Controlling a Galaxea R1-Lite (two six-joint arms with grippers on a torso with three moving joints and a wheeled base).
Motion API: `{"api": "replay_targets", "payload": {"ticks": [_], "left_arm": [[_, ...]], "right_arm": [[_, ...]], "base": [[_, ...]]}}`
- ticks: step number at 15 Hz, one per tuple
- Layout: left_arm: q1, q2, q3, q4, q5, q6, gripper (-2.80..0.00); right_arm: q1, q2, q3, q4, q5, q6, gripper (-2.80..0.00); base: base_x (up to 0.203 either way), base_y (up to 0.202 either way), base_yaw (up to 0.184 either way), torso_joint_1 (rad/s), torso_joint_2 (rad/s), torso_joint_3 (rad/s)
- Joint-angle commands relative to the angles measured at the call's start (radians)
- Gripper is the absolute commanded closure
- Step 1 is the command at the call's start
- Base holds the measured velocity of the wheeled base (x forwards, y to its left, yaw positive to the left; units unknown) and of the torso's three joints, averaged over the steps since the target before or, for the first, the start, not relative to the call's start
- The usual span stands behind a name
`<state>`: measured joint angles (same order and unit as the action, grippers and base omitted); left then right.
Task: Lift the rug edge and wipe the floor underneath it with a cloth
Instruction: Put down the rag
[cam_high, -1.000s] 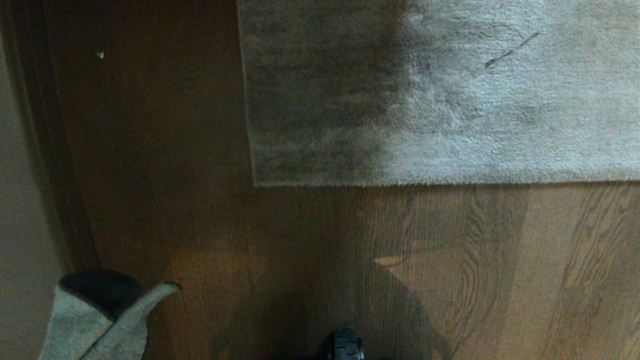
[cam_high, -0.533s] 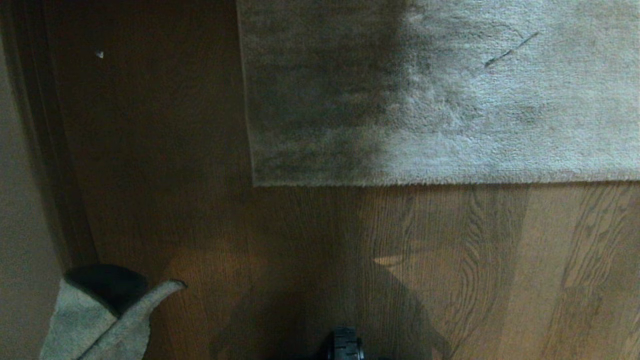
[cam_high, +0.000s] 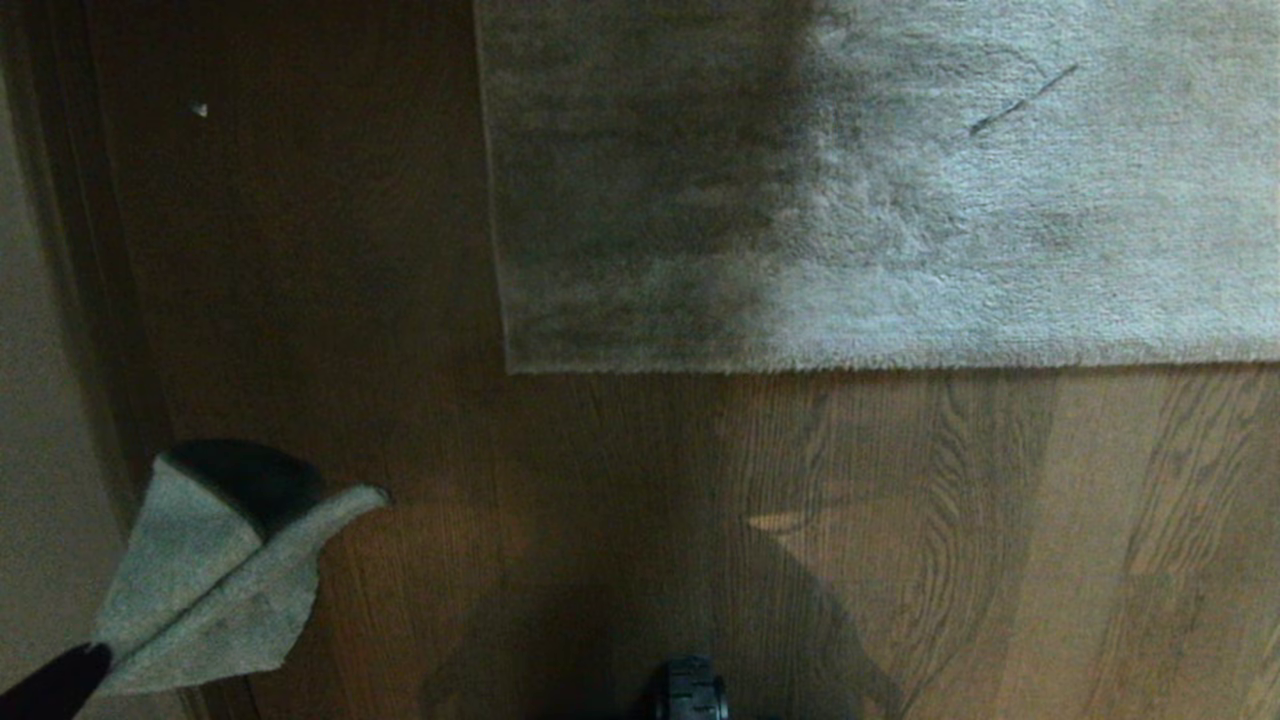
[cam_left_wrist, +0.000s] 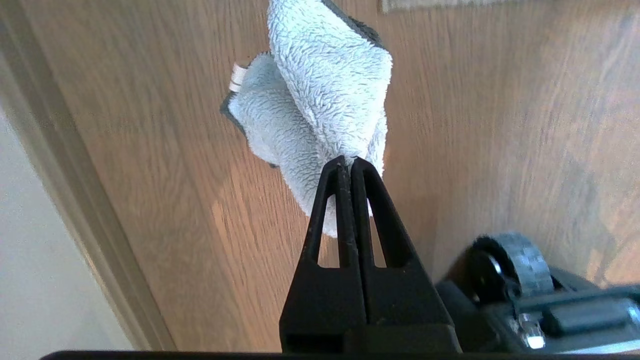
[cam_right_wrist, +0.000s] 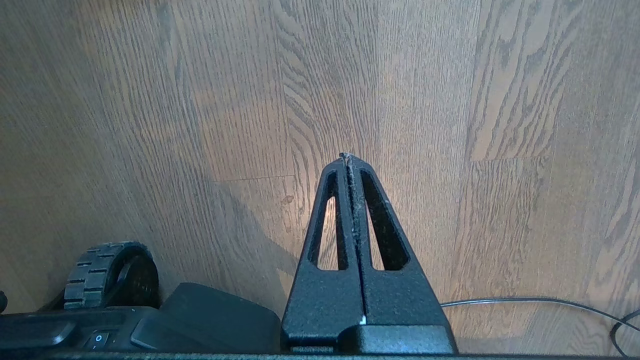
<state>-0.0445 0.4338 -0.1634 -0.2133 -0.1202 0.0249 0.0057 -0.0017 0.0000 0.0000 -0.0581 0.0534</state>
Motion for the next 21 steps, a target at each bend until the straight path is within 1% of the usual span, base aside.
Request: {"api": "replay_targets", "payload": {"ticks": [1,7,9,12,14,16,18,21], "left_arm": [[-0.003,0.206,-0.002,-0.099,-0.001,0.003,0.0],[-0.001,0.604,-0.04,-0.453,-0.001,0.002,0.0],[0.01,0.719,-0.063,-0.556,0.0,0.0,0.0],[0.082,0.881,-0.094,-0.716,0.0,-0.001,0.0],[0.122,0.981,-0.101,-0.846,0.0,-0.002,0.0],[0.143,1.071,-0.108,-0.99,0.001,-0.021,0.0],[0.157,1.134,-0.137,-1.109,0.006,-0.039,0.0],[0.161,1.139,-0.125,-1.123,0.005,-0.039,0.0]], "right_arm": [[0.0,0.002,0.0,0.0,0.0,0.0,0.0],[0.0,0.002,0.0,0.0,0.0,0.0,0.0],[0.0,0.002,0.0,-0.001,0.0,0.0,0.0],[0.0,0.002,0.0,-0.001,0.0,0.0,0.0],[0.0,0.002,0.0,-0.001,0.0,0.0,0.0],[0.0,0.002,0.0,0.0,0.0,0.0,0.0],[0.0,0.002,0.0,-0.002,0.0,0.0,0.0],[0.0,0.002,0.0,0.0,0.0,0.0,0.0]], "base": [[0.0,0.0,0.0,0.0,0.0,0.0],[0.0,0.0,0.0,0.0,0.0,0.0],[0.0,0.0,0.0,0.0,0.0,0.0],[0.0,0.0,0.0,0.0,0.0,0.0],[0.0,0.0,0.0,0.0,0.0,0.0],[0.0,0.0,0.0,0.0,0.0,0.0],[0.0,0.0,0.0,0.0,0.0,0.0],[0.0,0.0,0.0,0.0,0.0,0.0]]}}
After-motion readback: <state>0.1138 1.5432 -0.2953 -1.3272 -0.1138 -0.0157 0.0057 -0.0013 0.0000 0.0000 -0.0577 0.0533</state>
